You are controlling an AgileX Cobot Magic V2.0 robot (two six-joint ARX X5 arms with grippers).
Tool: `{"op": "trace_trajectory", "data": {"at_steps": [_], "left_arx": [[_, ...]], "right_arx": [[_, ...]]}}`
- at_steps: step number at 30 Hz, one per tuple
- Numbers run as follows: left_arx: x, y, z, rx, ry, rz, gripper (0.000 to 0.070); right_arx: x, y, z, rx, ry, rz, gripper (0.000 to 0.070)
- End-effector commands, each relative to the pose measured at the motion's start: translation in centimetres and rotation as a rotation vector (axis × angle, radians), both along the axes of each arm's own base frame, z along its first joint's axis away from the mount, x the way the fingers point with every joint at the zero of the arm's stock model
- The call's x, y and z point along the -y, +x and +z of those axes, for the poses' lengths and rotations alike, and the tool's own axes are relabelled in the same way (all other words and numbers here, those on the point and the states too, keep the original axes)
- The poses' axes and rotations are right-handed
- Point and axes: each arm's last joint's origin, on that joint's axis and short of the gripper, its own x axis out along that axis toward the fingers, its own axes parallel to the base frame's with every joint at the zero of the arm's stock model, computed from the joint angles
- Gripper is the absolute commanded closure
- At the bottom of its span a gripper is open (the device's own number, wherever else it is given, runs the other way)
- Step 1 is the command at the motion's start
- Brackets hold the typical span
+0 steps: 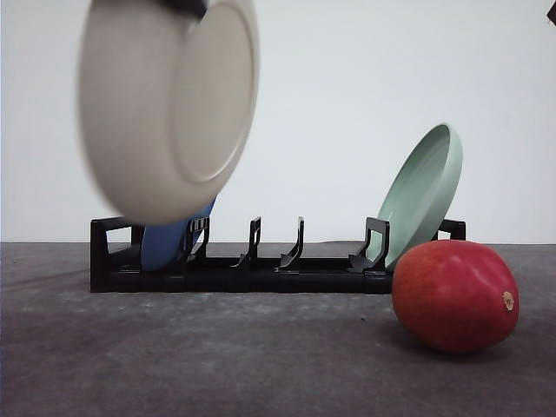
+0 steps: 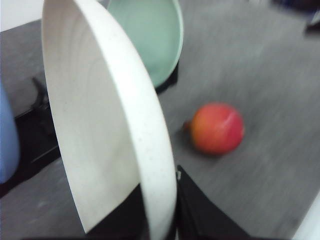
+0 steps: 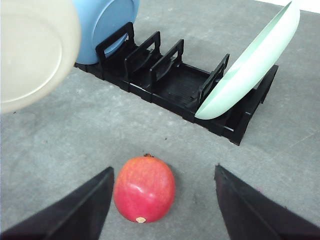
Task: Place pomegranate in white plate
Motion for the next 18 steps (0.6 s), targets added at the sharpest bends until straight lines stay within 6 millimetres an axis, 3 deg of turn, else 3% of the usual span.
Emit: {"op": "trace_trajectory", "data": {"at_steps": [1, 5, 18], "left_arx": [[0.4, -0.1, 0.0, 0.082, 0.099, -0.066, 0.069], [1.3, 0.1, -1.3, 0.125, 0.265, -0.144, 0.069], [5.9, 1.1, -8.1, 0.183, 0.784, -0.35, 0.0691]], "right_arx": [[-0.1, 0.0, 0.6, 0.015, 0.017, 0.003, 0.0291], [-0.1, 0.0, 0.6, 0.015, 0.017, 0.003, 0.0291], [-0.1, 0.0, 0.6, 0.016, 0.016, 0.002, 0.0291]]}}
